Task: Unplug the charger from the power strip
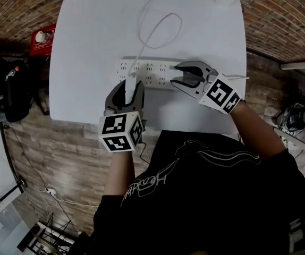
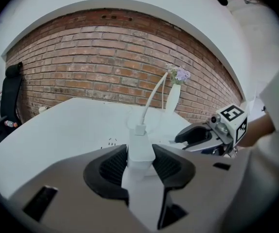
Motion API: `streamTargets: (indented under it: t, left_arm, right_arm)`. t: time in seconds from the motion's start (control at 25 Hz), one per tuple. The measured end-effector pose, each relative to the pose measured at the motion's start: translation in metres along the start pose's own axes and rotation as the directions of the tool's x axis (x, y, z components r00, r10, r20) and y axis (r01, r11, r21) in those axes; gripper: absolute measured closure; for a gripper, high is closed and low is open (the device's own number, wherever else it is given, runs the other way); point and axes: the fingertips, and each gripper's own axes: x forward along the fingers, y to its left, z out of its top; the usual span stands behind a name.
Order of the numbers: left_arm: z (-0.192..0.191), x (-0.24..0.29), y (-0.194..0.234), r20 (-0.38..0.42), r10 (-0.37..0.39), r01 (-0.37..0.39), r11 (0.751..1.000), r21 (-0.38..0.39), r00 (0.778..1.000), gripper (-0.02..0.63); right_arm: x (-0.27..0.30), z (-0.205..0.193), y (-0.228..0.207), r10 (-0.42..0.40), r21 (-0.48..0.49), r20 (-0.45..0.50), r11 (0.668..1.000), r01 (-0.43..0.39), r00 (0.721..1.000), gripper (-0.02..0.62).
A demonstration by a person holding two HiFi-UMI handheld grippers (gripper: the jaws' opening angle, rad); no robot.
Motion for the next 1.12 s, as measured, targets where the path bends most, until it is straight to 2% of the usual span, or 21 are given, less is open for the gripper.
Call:
streamTargets:
  t: [0.28,0.68,0.92,1.0,1.12]
  left_arm:
    - [-0.0014,0.0008,0.0005,-0.023,0.056,-0.053,0.994,0.09,0.998,0.468]
    - [-0.0026,0.0015,0.0003,-0.052,0.037,-0.033,0.996,0.078,0.998,0.466]
    - [0.0027,-0.0022,-0.0034,-0.038,0.11,-0.1,0.974,0.203,0.993,0.468]
    - [0.0026,-0.002,-0.004,-0.039,0.098,-0.089,0.978,0.188,0.994,0.468]
    - [-0.0004,-0.0002,-0.0008,-0.051,0.059,-0.054,0.994,0.099,0.997,0.469]
  right_arm:
    - [-0.0009,-0.0003,0.0009,-0.01,-0.021,0.019,1.0,0.011,1.0,0.457]
    - [-0.0013,-0.0013,0.0025,-0.013,-0.038,0.024,0.999,0.014,1.0,0.468]
    - [-0.0018,0.0003,0.0031,-0.013,-0.033,0.026,0.999,0.014,1.0,0.466]
    - [-0.002,0.0004,0.0028,-0.014,-0.031,0.025,0.999,0.015,1.0,0.466]
    - [-0.0016,-0.0002,0.0024,-0.014,-0.027,0.022,1.0,0.015,1.0,0.466]
